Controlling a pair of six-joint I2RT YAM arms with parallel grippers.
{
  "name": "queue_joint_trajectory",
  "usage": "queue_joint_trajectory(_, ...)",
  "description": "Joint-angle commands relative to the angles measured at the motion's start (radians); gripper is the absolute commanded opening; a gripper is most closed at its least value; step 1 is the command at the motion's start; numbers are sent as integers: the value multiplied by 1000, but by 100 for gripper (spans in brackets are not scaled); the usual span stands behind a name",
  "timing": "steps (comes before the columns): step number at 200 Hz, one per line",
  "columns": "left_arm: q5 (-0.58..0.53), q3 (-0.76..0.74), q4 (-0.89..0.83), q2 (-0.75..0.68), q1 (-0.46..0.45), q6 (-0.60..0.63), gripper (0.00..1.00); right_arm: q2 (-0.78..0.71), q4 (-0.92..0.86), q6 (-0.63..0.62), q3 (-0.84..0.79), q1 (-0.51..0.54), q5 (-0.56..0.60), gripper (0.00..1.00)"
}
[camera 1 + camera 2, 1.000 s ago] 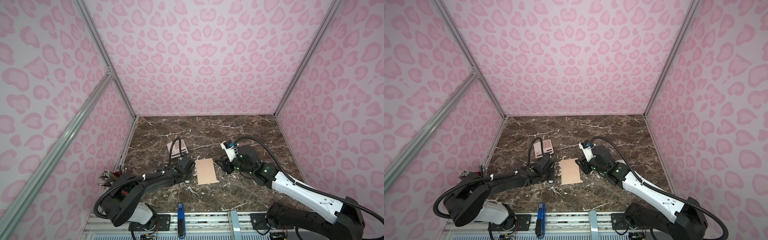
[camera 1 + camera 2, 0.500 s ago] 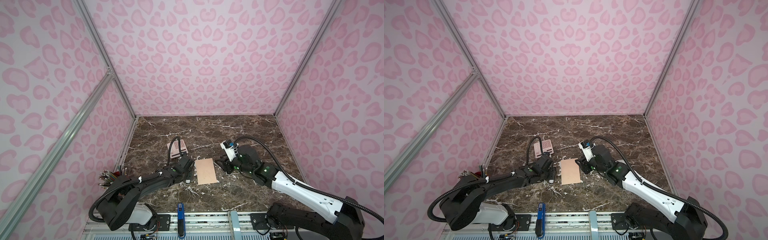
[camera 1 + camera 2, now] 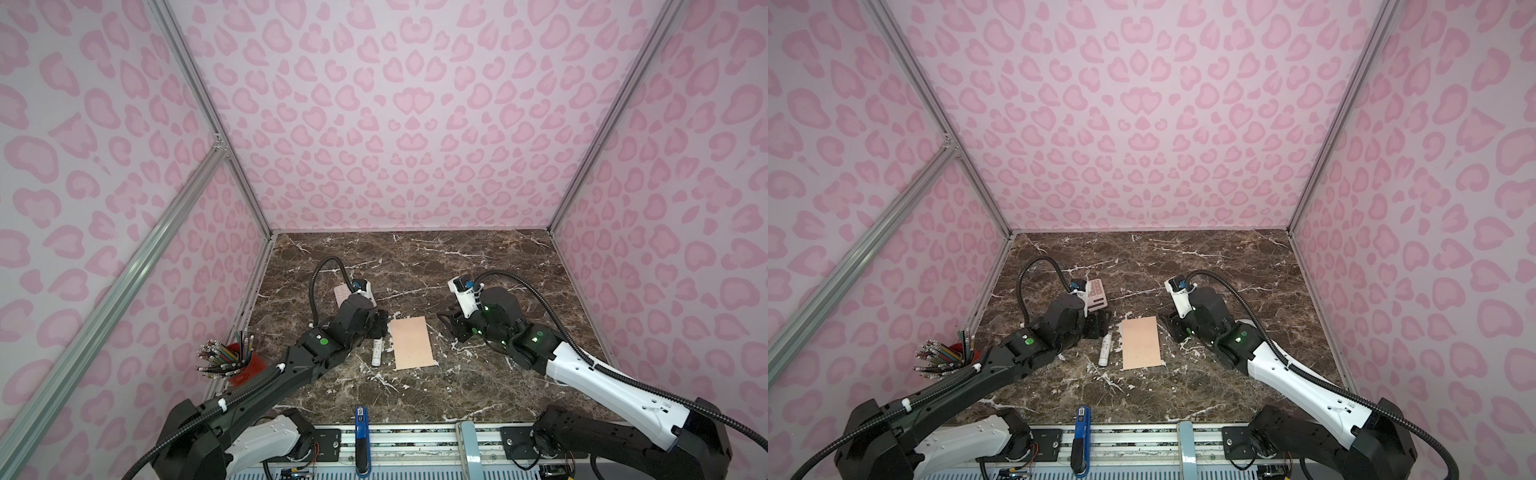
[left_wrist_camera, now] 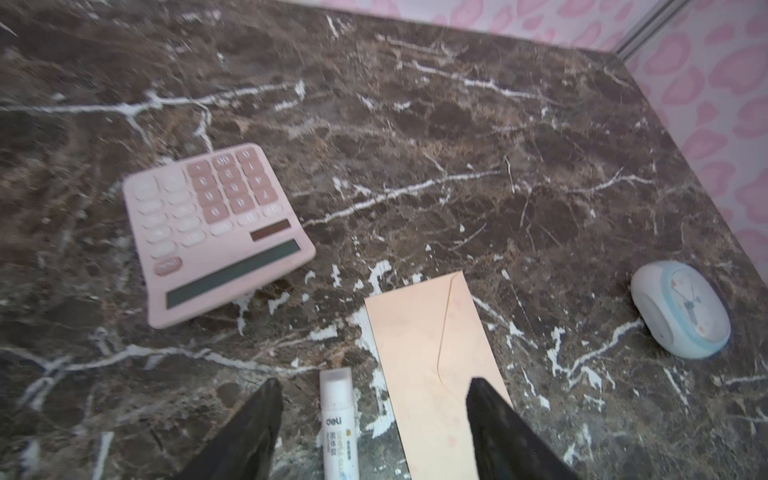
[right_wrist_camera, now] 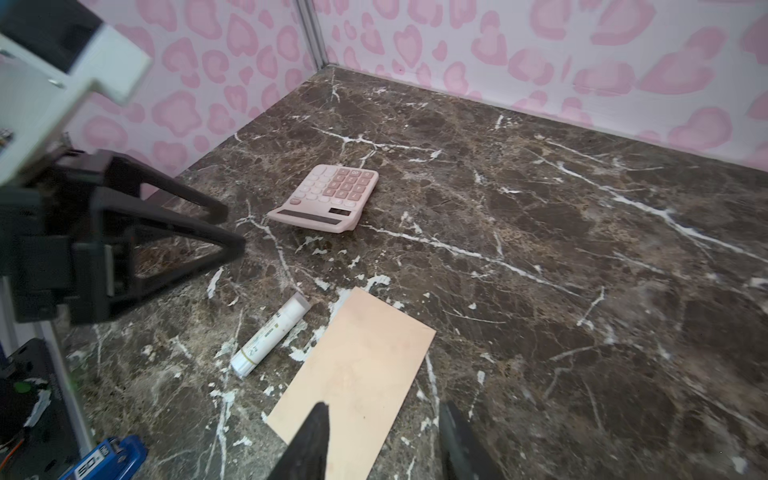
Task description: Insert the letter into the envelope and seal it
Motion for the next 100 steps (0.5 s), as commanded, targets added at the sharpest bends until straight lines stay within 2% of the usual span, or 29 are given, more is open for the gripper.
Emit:
queue_joint_trajectory(1,-88,-7,54,-49,63,88,74,9,67,-1,-16,-52,46,45)
queue_joint_trajectory(25,-120,-42,186,-81,159,149,76,17,139,23,-53,-146,114,46)
queue_joint_trajectory(57,-292,-130,465,-75,219,264,76,17,321,24,-145,-286,297,50)
queue_joint_trajectory(73,-363,-199,599,-77,255,279,78,15,486,-16,-227,-345,418,51)
queue_joint_trajectory(100,-424,-292,700,-106,341,260,79,44,715,-115,-346,-424,555,56)
